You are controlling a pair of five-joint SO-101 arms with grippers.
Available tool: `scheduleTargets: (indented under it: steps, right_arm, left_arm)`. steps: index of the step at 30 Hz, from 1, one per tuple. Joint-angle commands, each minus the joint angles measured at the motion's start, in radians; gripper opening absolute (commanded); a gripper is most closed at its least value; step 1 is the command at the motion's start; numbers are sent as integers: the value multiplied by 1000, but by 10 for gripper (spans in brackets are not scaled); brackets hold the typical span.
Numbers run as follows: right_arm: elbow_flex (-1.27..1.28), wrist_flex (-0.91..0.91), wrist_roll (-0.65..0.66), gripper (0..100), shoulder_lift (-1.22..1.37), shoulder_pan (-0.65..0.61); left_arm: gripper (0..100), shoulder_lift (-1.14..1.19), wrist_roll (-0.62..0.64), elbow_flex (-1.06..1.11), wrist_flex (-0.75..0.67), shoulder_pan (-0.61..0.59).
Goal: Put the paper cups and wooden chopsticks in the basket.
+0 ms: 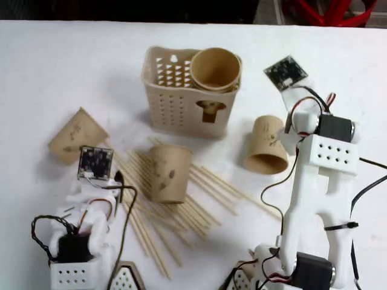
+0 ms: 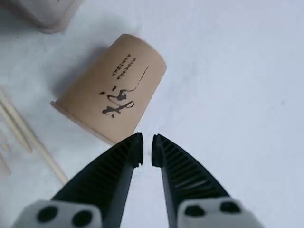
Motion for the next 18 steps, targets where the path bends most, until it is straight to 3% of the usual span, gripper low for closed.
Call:
scheduleTargets:
  steps: [1, 11, 18]
  right_arm:
    - [-48, 101, 107, 118, -42, -12]
    - [91, 120, 193, 224, -42, -62]
    - [321, -179, 198, 224, -38, -70]
  left_arm:
    - [158, 8, -11, -9, -32, -8]
    - [158, 8, -11, -9, -32, -8]
    - [158, 8, -11, -9, -32, -8]
